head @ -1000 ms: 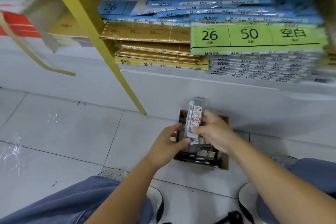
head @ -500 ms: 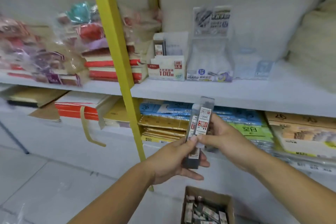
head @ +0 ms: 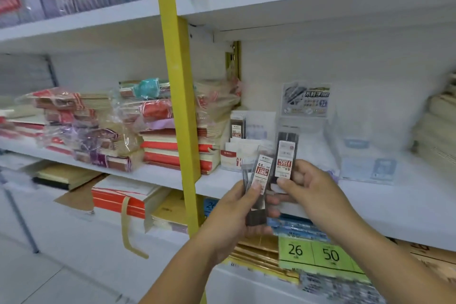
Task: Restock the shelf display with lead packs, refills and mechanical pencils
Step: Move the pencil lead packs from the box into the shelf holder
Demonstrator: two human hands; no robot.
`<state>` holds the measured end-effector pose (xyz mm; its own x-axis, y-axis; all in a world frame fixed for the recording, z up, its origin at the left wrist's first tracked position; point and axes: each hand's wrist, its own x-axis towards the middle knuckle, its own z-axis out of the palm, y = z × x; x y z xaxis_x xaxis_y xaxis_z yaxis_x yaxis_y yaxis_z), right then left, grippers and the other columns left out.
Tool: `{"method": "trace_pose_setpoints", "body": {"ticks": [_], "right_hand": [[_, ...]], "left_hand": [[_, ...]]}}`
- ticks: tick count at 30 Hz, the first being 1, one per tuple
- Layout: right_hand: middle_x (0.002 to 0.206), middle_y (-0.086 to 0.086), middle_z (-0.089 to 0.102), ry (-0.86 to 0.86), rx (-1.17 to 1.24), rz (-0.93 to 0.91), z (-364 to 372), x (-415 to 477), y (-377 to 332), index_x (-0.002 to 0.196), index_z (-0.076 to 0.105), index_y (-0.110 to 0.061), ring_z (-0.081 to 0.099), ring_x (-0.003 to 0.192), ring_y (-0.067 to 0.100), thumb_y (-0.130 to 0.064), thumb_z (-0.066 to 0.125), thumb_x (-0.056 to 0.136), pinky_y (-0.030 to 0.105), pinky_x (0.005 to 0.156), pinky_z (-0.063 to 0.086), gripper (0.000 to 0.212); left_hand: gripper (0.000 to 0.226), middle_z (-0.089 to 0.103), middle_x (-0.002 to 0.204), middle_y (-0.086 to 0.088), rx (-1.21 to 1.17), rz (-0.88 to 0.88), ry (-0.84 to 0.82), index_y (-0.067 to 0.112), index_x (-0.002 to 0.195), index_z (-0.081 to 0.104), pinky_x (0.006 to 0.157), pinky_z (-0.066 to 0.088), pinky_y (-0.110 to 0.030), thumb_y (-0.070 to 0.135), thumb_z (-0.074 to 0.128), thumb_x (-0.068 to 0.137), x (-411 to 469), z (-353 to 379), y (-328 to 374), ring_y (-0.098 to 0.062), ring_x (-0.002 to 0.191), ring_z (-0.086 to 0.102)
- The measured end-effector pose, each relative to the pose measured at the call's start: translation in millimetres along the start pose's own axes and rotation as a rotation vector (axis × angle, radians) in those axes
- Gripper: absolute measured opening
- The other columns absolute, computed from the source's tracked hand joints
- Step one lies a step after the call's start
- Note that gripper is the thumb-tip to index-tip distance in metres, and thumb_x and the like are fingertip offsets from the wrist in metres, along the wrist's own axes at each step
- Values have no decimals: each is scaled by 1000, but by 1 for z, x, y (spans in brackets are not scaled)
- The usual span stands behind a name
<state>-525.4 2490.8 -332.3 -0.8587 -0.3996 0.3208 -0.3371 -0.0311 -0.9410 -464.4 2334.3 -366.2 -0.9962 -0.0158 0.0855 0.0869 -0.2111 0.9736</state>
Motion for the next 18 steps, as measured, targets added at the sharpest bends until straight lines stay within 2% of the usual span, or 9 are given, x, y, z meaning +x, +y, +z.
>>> {"method": "trace_pose_setpoints", "body": {"ticks": [3, 5, 8, 11, 13, 15, 18], "right_hand": [[90, 1, 76, 101, 3, -14, -2, 9, -14, 103, 48, -15, 73, 71, 22, -4, 60, 91, 28, 60, 57, 20], [90, 0, 75, 156, -98, -53, -8, 15, -23, 100, 53, -19, 72, 68, 16, -10, 62, 91, 28, 58, 56, 15], [80, -8, 67, 253, -391, -151, -20, 37, -40, 97, 63, -32, 59, 57, -6, -24, 62, 91, 11, 50, 43, 11], [76, -19, 56, 272, -728, -325, -27, 72, -64, 106, 66, -29, 52, 64, -9, -20, 64, 90, 4, 55, 34, 18], [82, -17, 58, 278, -883, -396, -25, 96, -78, 111, 64, -23, 53, 70, 0, -18, 69, 86, 13, 65, 35, 26], [88, -5, 62, 241, -950, -416, -20, 117, -88, 108, 59, -19, 56, 78, 14, -15, 72, 83, 27, 74, 42, 28], [88, 0, 61, 147, -1043, -399, -7, 140, -90, 101, 51, -16, 56, 80, 22, -13, 73, 82, 32, 71, 44, 30]], "left_hand": [[35, 75, 105, -6, -20, 78, 67, 26, 118, 64, 66, 57, -30, 44, 61, 88, 5, -10, 11, -21, 91, 73], [32, 75, 101, -4, -30, 137, 138, 28, 120, 64, 64, 57, -29, 41, 60, 90, 7, -18, 20, -19, 85, 72], [24, 74, 95, -2, -30, 198, 229, 31, 117, 65, 59, 55, -26, 39, 57, 96, 8, -33, 30, -13, 77, 70], [20, 73, 94, -1, -8, 237, 260, 32, 114, 66, 57, 53, -24, 38, 55, 98, 10, -44, 34, -13, 75, 67], [20, 73, 94, -1, 1, 240, 257, 32, 114, 65, 57, 53, -24, 37, 54, 99, 11, -49, 35, -12, 74, 67], [20, 73, 94, -2, -5, 243, 253, 31, 115, 65, 56, 53, -24, 36, 55, 99, 12, -54, 35, -12, 73, 67], [19, 73, 97, -5, -10, 242, 245, 31, 114, 65, 57, 54, -25, 35, 56, 98, 15, -59, 34, -13, 74, 66]]}}
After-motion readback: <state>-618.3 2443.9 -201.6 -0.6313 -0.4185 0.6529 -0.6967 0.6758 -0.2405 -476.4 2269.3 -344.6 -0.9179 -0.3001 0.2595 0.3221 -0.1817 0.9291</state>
